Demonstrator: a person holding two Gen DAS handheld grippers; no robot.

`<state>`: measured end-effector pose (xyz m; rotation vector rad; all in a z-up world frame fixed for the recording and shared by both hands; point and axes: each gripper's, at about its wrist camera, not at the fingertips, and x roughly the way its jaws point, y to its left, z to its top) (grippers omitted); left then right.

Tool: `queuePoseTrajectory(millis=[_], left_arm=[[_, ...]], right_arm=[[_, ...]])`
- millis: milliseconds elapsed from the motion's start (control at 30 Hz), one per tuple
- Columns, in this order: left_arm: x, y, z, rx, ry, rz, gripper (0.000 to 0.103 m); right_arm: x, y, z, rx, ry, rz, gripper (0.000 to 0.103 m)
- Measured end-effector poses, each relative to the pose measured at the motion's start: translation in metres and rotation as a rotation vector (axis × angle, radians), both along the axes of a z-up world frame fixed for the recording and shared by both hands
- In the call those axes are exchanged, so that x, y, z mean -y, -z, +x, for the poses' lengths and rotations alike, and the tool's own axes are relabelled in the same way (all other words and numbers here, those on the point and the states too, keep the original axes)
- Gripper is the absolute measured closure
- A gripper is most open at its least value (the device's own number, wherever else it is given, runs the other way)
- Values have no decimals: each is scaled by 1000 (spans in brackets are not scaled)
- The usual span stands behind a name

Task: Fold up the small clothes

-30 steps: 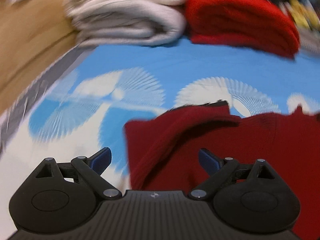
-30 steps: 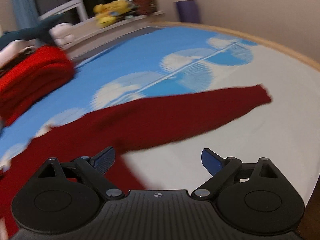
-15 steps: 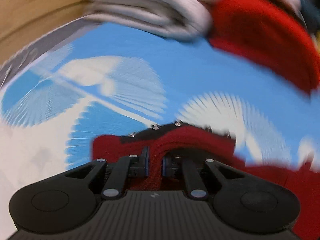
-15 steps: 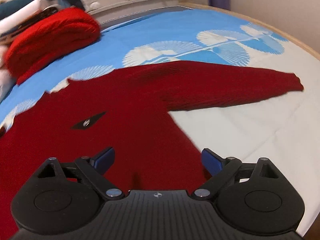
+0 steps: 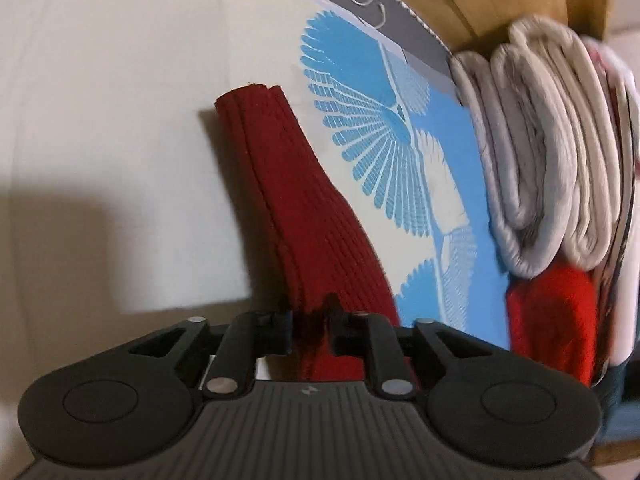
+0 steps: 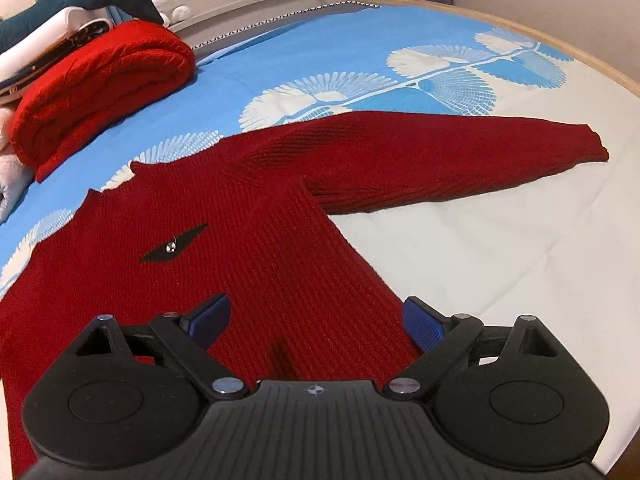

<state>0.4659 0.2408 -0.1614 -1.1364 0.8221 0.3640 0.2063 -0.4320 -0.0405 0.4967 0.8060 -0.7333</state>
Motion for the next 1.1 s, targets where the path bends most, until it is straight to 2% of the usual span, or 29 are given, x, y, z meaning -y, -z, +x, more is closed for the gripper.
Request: queuePoseTrajectory(millis=[67,133,167,200,233,267,300,367,400,467,533,600,700,800,900,967,1033,1100], left_arm=[[0,-5,1,47,-11,-22,30],[1,-10,-3,79,-57,2,16],[2,-11,-4,82,-79,24,16],[1,-9,-2,84,-81,34,18],[3,-8,-1,82,-76,54,41],[4,-9,-1,62,-73,86,80],[4,-13,1,30,-74,119,93],[8,-22,-2,-26,-107,162,92],[12,-29,-2,-29,-115,167,92],[28,-52,2,-24,-100,237,92],[57,-87,8,30,-53,334,92],[89,-118,14,100,9,373,93],[163,-164,27,201,149,418,93],[258,-196,31,303,322,455,93],[362,-207,24,375,500,490,93],[435,-201,13,416,610,530,93],[501,-184,-2,433,720,565,93],[565,-155,-23,417,847,590,93]], right_arm=[[0,2,1,-8,0,-3,10],[1,5,3,-23,1,-7,10],[2,7,5,-32,5,-6,10],[2,8,6,-38,4,-1,10],[2,10,7,-43,2,6,10],[2,11,8,-47,-2,10,10],[1,12,9,-50,-8,11,10],[-1,11,11,-54,-22,1,10],[-2,10,12,-54,-25,-7,10],[-2,7,12,-42,-30,-4,10],[1,3,9,-17,-27,21,10],[4,-2,6,7,-20,34,10],[7,-10,2,37,-19,33,10],[10,-18,-4,71,-21,38,10],[16,-25,-14,102,-13,38,10],[20,-27,-20,113,-1,42,10],[25,-27,-26,112,3,46,10],[29,-26,-31,105,6,49,10]])
